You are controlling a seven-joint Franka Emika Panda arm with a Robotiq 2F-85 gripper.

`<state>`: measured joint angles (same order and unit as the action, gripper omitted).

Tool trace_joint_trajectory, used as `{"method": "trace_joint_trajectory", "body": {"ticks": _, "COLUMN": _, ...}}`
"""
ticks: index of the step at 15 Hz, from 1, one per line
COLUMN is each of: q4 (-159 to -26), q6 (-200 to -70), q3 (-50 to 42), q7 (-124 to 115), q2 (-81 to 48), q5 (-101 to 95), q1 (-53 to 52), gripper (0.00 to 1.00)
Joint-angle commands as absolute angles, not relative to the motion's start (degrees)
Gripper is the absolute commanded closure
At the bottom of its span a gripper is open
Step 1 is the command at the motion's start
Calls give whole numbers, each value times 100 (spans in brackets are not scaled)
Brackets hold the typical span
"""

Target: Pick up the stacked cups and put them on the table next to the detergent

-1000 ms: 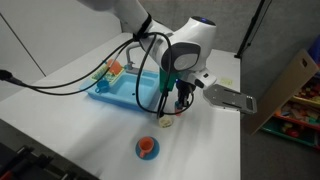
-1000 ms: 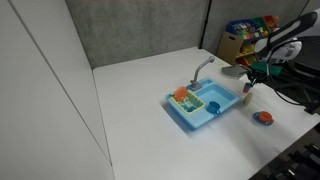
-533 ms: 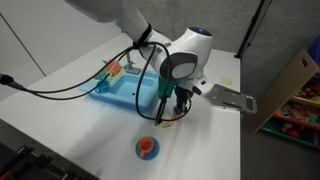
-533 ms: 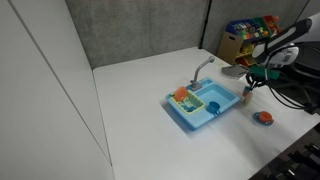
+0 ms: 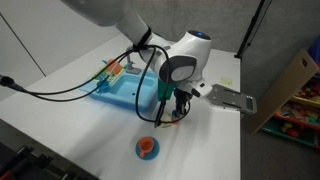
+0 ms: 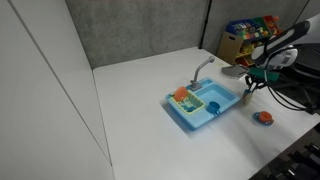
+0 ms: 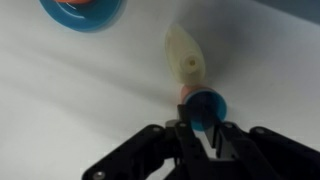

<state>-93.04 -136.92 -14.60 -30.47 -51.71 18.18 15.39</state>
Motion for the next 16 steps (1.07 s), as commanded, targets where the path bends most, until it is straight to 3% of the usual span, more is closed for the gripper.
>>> {"method": "trace_joint_trajectory", "body": {"ticks": 1, "q4": -9451, "q6": -13770, "q3": -1367, "q7": -2934, "q2": -4963, "q5": 1932, "q1": 1602, "gripper": 48}}
{"method": "trace_joint_trajectory", "body": {"ticks": 7, "q4": -9784, "q6": -13627, "q3": -1467, "q7": -2949, "q2": -4485, "q5": 1665, "q1": 1274, "gripper": 1}}
{"method": "trace_joint_trajectory", "body": {"ticks": 16, "q4": -10417, "q6": -13040, "q3": -1587, "q7": -2921, "q2": -3367, "q5": 547, "q1": 393, "gripper": 0}}
